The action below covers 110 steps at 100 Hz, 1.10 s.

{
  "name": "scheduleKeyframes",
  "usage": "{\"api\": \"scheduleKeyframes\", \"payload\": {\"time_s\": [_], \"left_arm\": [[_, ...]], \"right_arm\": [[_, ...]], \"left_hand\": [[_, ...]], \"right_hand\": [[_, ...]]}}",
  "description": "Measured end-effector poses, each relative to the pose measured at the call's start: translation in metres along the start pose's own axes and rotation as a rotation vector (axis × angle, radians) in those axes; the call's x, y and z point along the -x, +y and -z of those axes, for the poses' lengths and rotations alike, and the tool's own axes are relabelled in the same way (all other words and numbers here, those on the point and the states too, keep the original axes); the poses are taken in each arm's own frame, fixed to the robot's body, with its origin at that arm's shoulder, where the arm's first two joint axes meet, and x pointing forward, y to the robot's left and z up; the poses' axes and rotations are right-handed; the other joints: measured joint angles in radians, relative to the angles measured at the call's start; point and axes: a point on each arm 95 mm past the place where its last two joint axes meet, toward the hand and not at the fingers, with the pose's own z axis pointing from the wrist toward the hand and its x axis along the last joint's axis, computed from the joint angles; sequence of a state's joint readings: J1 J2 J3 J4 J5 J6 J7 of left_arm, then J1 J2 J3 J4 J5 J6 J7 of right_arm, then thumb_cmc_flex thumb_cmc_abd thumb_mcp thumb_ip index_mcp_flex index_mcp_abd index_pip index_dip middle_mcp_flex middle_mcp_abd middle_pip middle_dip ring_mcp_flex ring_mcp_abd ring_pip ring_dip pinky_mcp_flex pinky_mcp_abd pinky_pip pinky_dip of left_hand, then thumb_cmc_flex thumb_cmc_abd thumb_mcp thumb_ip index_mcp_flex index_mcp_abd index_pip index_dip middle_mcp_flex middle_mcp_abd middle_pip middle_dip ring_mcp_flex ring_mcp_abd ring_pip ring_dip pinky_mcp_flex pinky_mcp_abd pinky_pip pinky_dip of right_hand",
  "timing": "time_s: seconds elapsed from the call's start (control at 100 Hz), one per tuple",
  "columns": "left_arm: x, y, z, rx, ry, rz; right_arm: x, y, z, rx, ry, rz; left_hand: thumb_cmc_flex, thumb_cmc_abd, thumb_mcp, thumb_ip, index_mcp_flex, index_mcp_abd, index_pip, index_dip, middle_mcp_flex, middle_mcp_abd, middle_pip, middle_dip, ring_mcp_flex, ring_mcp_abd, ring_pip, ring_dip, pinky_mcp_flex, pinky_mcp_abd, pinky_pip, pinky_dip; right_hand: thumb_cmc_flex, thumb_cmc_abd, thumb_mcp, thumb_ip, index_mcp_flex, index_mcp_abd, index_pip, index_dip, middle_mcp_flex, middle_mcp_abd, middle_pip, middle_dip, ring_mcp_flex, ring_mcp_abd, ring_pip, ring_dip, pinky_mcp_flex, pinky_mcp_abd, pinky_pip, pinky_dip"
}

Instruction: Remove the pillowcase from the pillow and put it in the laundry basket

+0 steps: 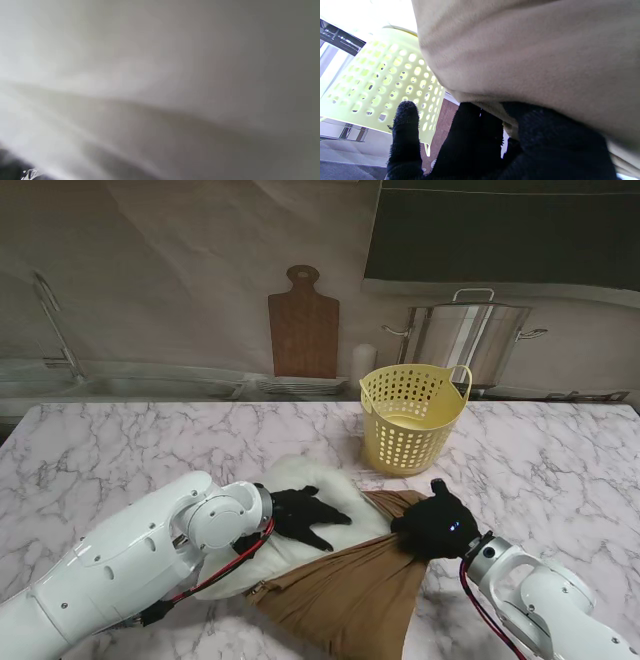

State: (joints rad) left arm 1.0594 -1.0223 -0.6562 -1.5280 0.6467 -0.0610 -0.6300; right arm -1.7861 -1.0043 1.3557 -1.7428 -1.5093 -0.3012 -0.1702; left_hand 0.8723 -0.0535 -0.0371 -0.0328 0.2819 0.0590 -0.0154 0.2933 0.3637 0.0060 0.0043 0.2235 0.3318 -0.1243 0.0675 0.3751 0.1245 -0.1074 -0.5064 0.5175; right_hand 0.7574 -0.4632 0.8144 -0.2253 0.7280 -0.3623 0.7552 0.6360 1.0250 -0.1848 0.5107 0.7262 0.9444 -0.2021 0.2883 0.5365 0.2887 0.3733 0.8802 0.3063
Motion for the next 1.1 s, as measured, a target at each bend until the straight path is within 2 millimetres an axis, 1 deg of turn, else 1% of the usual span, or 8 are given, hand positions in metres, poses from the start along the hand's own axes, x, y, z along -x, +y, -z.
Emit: {"api": "scheduleKeyframes", "payload": {"time_s": [0.19,0.27,0.33,0.45,0.57,0.76,0.88,1.1], "left_arm": [[0.007,0.003,0.014,0.043,-0.043,-0.001],[0.011,0.007,0.020,0.041,-0.070,0.003],[0.014,0.010,0.024,0.042,-0.097,-0.006],[0.018,0.013,0.031,0.045,-0.118,0.003],[0.023,0.014,0.037,0.044,-0.132,0.011],[0.029,0.020,0.045,0.040,-0.150,0.013],[0.031,0.022,0.050,0.046,-0.161,0.013],[0.034,0.024,0.056,0.035,-0.174,0.013]], "right_arm": [[0.002,0.002,0.011,-0.074,-0.036,0.020],[0.000,0.007,0.014,-0.095,-0.047,0.027],[-0.001,0.007,0.016,-0.093,-0.055,0.030],[-0.001,0.005,0.021,-0.091,-0.079,0.031],[-0.003,0.003,0.023,-0.114,-0.106,0.002],[-0.003,0.003,0.023,-0.142,-0.163,-0.006],[-0.004,0.002,0.021,-0.190,-0.188,-0.002],[0.000,0.000,0.014,-0.236,-0.221,0.030]], "left_hand": [[-0.035,0.052,-0.010,0.000,-0.048,-0.012,-0.038,-0.016,-0.043,-0.079,-0.026,-0.013,-0.042,-0.111,-0.040,-0.024,-0.025,-0.137,-0.083,-0.004],[-0.051,0.052,-0.023,0.000,-0.051,-0.018,-0.038,-0.018,-0.045,-0.144,-0.028,-0.015,-0.043,-0.171,-0.040,-0.027,-0.025,-0.224,-0.087,-0.006],[-0.062,0.053,-0.032,-0.001,-0.067,-0.035,-0.039,-0.025,-0.056,-0.181,-0.031,-0.019,-0.046,-0.204,-0.048,-0.035,-0.026,-0.233,-0.087,-0.006],[-0.069,0.062,-0.041,-0.002,-0.077,-0.040,-0.040,-0.029,-0.065,-0.196,-0.036,-0.021,-0.053,-0.216,-0.056,-0.038,-0.026,-0.244,-0.087,-0.008],[-0.077,0.070,-0.056,-0.004,-0.077,-0.057,-0.040,-0.039,-0.065,-0.219,-0.036,-0.021,-0.053,-0.240,-0.056,-0.038,-0.026,-0.244,-0.087,-0.008],[-0.089,0.080,-0.059,-0.011,-0.081,-0.076,-0.051,-0.043,-0.066,-0.242,-0.040,-0.023,-0.054,-0.262,-0.059,-0.039,-0.026,-0.244,-0.087,-0.008],[-0.089,0.090,-0.059,-0.011,-0.088,-0.080,-0.051,-0.052,-0.067,-0.249,-0.053,-0.024,-0.055,-0.267,-0.065,-0.040,-0.026,-0.244,-0.102,-0.008],[-0.089,0.093,-0.059,-0.011,-0.088,-0.080,-0.052,-0.054,-0.067,-0.249,-0.053,-0.025,-0.055,-0.268,-0.065,-0.041,-0.026,-0.244,-0.102,-0.008]], "right_hand": [[-0.002,0.021,0.000,0.000,-0.023,-0.016,-0.063,-0.001,-0.030,-0.040,-0.019,-0.002,-0.033,-0.052,-0.046,-0.016,0.000,0.000,0.000,0.000],[-0.002,0.023,0.000,0.000,-0.024,-0.023,-0.066,-0.001,-0.038,-0.051,-0.032,-0.002,-0.038,-0.062,-0.060,-0.024,0.000,0.000,0.001,0.000],[-0.002,0.027,0.000,0.000,-0.024,-0.027,-0.067,0.002,-0.039,-0.058,-0.036,-0.002,-0.038,-0.069,-0.071,-0.026,0.000,0.000,0.001,-0.001],[-0.011,0.033,0.000,0.000,-0.025,-0.040,-0.080,0.002,-0.041,-0.075,-0.048,-0.002,-0.038,-0.085,-0.085,-0.039,0.000,0.000,0.001,-0.001],[-0.055,0.056,0.000,0.001,-0.092,-0.050,-0.060,-0.169,-0.042,-0.116,-0.048,-0.004,-0.038,-0.122,-0.085,-0.055,0.001,0.000,0.007,-0.001],[-0.093,0.066,-0.017,0.023,-0.133,-0.049,-0.047,-0.340,-0.042,-0.175,-0.048,-0.008,-0.033,-0.172,-0.090,-0.055,0.015,0.000,0.019,-0.001],[-0.106,0.078,-0.037,0.027,-0.134,-0.042,-0.101,-0.392,-0.042,-0.208,-0.051,-0.026,-0.032,-0.198,-0.099,-0.055,0.015,0.000,0.020,-0.001],[-0.117,0.087,-0.080,0.029,-0.160,-0.042,-0.112,-0.394,-0.044,-0.257,-0.052,-0.056,-0.031,-0.235,-0.099,-0.055,0.012,0.000,0.020,-0.001]]}}
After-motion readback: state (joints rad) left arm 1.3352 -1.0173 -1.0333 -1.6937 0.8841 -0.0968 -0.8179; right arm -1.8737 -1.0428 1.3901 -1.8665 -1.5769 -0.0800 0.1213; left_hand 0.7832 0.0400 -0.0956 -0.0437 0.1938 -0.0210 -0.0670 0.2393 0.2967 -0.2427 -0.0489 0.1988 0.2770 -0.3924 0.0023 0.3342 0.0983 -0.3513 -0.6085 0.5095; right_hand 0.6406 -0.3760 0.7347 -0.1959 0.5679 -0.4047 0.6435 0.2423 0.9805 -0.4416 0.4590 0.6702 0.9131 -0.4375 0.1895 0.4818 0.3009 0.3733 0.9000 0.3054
